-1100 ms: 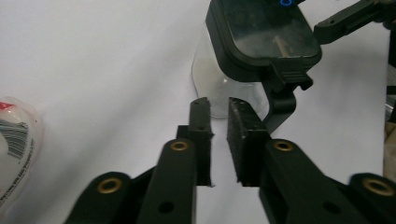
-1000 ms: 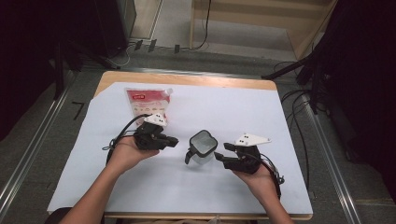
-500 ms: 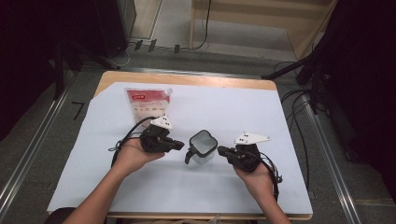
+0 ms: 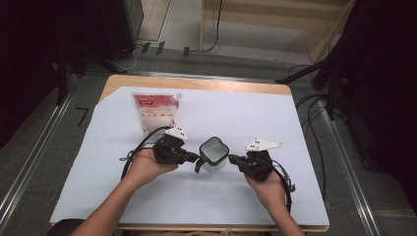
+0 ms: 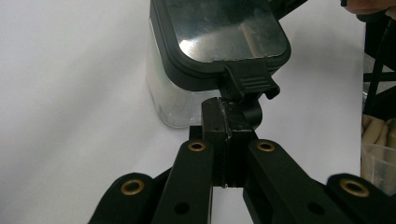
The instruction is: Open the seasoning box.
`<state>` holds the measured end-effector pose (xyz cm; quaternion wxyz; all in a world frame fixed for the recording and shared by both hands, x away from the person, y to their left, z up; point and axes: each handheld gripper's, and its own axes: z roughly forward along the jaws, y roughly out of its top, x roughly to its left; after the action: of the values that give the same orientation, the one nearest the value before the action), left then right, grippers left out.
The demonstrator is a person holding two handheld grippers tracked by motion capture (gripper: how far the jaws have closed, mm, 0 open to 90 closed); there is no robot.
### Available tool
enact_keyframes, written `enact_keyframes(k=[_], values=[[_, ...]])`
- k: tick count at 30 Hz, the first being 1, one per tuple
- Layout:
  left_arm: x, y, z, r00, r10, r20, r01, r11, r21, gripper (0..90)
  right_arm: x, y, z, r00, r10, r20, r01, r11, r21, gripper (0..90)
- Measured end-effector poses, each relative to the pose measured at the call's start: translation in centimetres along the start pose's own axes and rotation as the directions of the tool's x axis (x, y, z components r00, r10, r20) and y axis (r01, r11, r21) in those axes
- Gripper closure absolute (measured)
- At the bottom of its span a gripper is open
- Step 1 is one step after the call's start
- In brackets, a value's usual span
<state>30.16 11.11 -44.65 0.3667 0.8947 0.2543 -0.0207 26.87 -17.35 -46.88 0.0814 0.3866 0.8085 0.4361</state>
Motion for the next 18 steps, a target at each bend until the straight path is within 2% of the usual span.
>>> enact_keyframes(k=[3, 10, 18], values=[[-0.2, 0.0, 0.2, 0.9999, -0.011, 0.003, 0.011, 0.9999, -0.01, 90.0, -0.2, 0.1, 0.1, 1.0, 0.008, -0.002, -0.008, 1.0, 0.005, 90.0], [-0.5, 0.1, 0.3, 1.0, 0.004, -0.008, -0.004, 1.0, 0.001, 90.0, -0.3, 0.2, 0.5, 1.0, 0.009, 0.003, -0.009, 1.0, 0.014, 90.0], [-1.2, 0.2, 0.7, 1.0, -0.001, 0.0, 0.001, 0.9999, -0.011, 90.0, -0.5, 0.7, 1.2, 1.0, 0.006, 0.003, -0.007, 1.0, 0.02, 90.0]])
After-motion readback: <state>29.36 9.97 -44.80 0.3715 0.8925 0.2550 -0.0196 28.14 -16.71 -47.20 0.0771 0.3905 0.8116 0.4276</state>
